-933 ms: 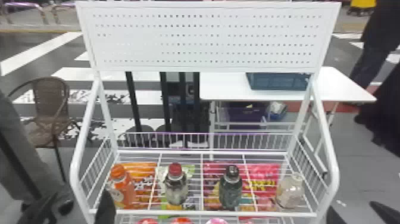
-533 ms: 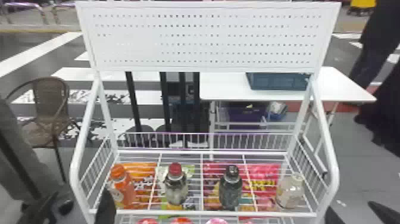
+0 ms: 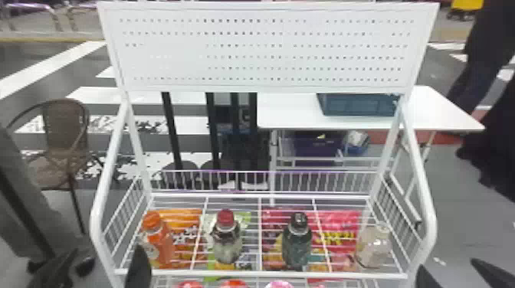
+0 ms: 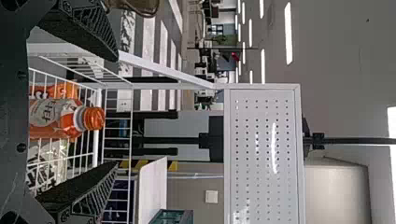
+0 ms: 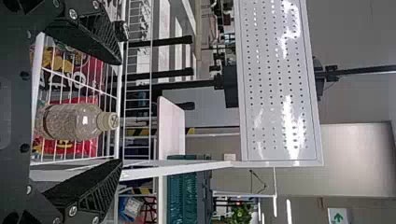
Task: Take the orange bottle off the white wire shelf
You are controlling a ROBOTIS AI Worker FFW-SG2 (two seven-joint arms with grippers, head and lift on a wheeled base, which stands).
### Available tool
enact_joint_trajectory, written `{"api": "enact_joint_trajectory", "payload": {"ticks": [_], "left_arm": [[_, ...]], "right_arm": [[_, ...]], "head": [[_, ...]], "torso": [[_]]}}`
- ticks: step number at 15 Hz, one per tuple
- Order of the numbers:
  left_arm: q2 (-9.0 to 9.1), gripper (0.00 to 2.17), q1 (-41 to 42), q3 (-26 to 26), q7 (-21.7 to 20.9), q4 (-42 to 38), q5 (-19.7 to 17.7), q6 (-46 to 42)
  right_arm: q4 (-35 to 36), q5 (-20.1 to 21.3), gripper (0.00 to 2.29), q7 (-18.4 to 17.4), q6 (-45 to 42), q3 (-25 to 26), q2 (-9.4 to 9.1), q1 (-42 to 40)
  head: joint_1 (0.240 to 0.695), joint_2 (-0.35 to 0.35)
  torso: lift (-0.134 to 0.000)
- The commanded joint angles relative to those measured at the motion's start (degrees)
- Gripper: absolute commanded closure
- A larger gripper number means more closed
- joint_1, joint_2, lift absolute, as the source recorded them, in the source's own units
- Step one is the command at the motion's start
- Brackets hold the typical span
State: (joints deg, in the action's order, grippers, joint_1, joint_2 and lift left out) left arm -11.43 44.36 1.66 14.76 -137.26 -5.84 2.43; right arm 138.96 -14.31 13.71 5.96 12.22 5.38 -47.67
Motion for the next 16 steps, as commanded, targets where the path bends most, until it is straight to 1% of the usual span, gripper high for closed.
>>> {"api": "enact_joint_trajectory", "payload": {"ticks": [1,4,9,11,13,14,16], "left_arm": [[0.0,0.11,-0.59,1.15,0.09,2.61,0.56,-0.88],[0.0,0.15,-3.66,2.82,0.97,10.79,2.32,-7.74],[0.18,0.15,-10.26,5.81,1.76,25.38,2.32,-19.87],[0.44,0.15,-12.54,6.43,1.76,29.86,1.88,-22.15],[0.44,0.15,-15.44,7.22,1.76,33.9,1.26,-22.33],[0.44,0.15,-17.02,7.57,1.67,35.92,0.39,-22.33],[0.26,0.15,-20.1,8.18,1.32,39.7,0.12,-22.33]], "right_arm": [[-0.45,-0.2,0.15,0.0,0.15,0.0,0.07,0.3],[-0.62,-0.37,0.15,0.18,0.15,-0.09,0.07,0.3],[-0.62,-0.11,0.15,0.26,0.15,-0.18,0.24,0.3],[-0.53,-0.11,0.15,0.26,0.15,-0.26,0.24,0.21],[-0.53,-0.11,0.15,0.26,0.15,-0.26,0.24,0.21],[-0.45,-0.02,0.15,0.26,0.15,-0.26,0.24,0.12],[-0.27,0.16,0.15,0.44,-0.03,-0.35,0.24,-0.05]], "head": [[0.499,0.0],[0.499,0.0],[0.499,0.0],[0.499,0.0],[0.499,0.0],[0.499,0.0],[0.499,0.0]], "torso": [[0.0],[0.0],[0.0],[0.0],[0.0],[0.0],[0.0]]}}
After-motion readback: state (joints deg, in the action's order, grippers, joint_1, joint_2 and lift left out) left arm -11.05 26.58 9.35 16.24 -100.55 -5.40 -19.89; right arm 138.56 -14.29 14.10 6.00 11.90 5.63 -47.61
